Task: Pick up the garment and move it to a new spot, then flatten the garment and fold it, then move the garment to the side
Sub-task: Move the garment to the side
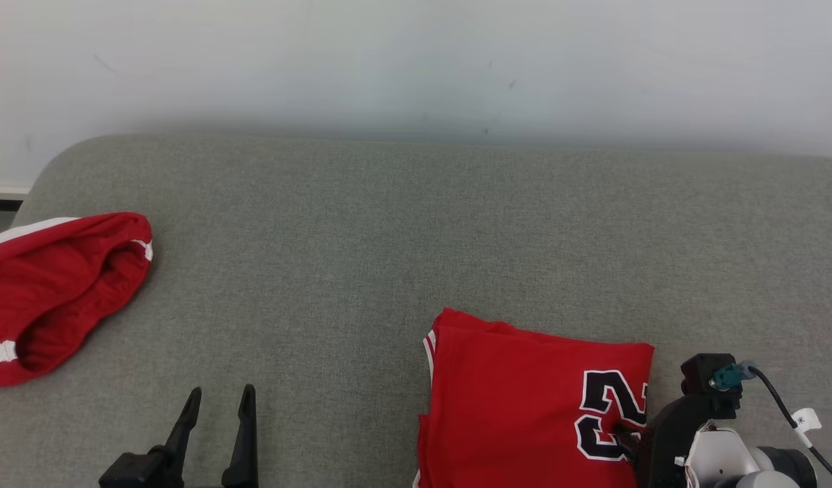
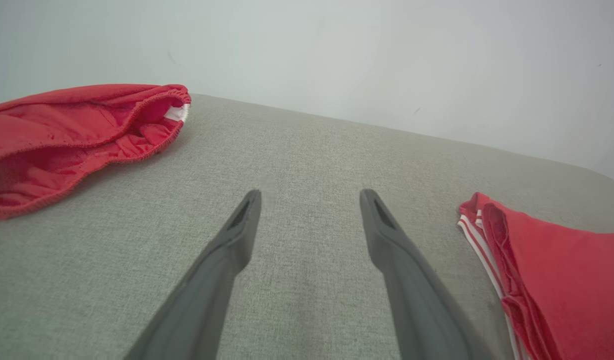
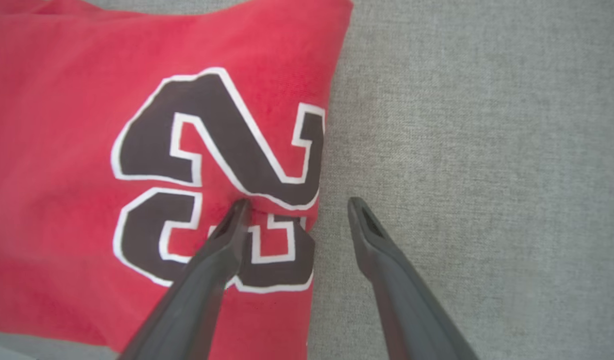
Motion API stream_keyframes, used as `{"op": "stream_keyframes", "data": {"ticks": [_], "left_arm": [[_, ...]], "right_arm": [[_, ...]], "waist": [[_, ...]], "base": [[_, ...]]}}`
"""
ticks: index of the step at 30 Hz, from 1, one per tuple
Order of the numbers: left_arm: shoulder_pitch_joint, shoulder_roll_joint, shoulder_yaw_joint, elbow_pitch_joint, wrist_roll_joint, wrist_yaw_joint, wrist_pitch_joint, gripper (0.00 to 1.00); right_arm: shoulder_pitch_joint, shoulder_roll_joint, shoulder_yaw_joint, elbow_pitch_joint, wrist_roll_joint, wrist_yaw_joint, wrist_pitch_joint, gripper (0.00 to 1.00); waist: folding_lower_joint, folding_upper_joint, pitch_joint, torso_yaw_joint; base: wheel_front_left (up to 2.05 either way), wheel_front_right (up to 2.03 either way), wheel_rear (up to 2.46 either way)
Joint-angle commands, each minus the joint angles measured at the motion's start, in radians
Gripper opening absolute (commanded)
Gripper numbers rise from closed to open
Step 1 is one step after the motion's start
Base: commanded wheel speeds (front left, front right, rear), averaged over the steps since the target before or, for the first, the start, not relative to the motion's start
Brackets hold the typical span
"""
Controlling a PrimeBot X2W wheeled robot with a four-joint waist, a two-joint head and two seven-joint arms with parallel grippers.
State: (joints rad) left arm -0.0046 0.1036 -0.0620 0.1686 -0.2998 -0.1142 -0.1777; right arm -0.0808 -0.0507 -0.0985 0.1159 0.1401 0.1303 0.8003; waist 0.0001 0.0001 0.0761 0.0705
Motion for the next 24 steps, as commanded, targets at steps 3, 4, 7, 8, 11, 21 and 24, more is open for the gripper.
{"op": "stream_keyframes", "data": {"ticks": [3,4,7,8,11,21,24], "left_arm": [[-0.017,0.007,-0.002,-0.005,-0.006,0.005,-0.009,1.0],[-0.018,0.007,-0.003,-0.005,-0.007,0.004,-0.01,1.0],[-0.022,0.008,-0.006,-0.007,-0.009,0.004,-0.016,1.0],[-0.022,0.008,-0.008,-0.008,-0.009,0.004,-0.015,1.0],[-0.02,0.01,-0.01,-0.011,-0.011,0.004,-0.019,1.0],[-0.049,0.022,-0.014,-0.064,-0.013,0.007,-0.034,1.0],[-0.068,0.027,-0.019,-0.086,-0.007,0.007,-0.038,1.0]], "right_arm": [[-0.02,0.001,0.007,0.037,0.016,0.001,0.005,1.0],[-0.024,0.0,0.008,0.054,0.022,0.001,0.009,1.0],[-0.036,0.001,0.016,0.099,0.032,0.001,0.01,1.0],[-0.038,0.002,0.021,0.111,0.038,0.001,0.01,1.0],[-0.058,0.003,0.04,0.13,0.042,0.001,-0.007,0.2],[-0.192,-0.131,0.078,0.128,0.001,0.0,-0.054,0.0],[-0.261,-0.2,0.072,0.145,-0.022,0.0,-0.051,0.0]], "waist": [[-0.0001,-0.0001,0.016,0.011],[-0.0001,-0.0001,0.019,0.012],[-0.0001,-0.0001,0.027,0.016],[-0.0001,-0.0001,0.031,0.018],[-0.0001,-0.0001,0.041,0.018],[-0.0001,-0.0001,0.105,-0.022],[-0.0001,-0.0001,0.133,-0.041]], "base": [[0.0,0.0,0.0],[0.0,0.0,0.0],[0.0,0.0,0.0],[0.0,0.0,0.0],[0.0,0.0,0.0],[0.0,0.0,0.0],[0.0,0.0,0.0]]}}
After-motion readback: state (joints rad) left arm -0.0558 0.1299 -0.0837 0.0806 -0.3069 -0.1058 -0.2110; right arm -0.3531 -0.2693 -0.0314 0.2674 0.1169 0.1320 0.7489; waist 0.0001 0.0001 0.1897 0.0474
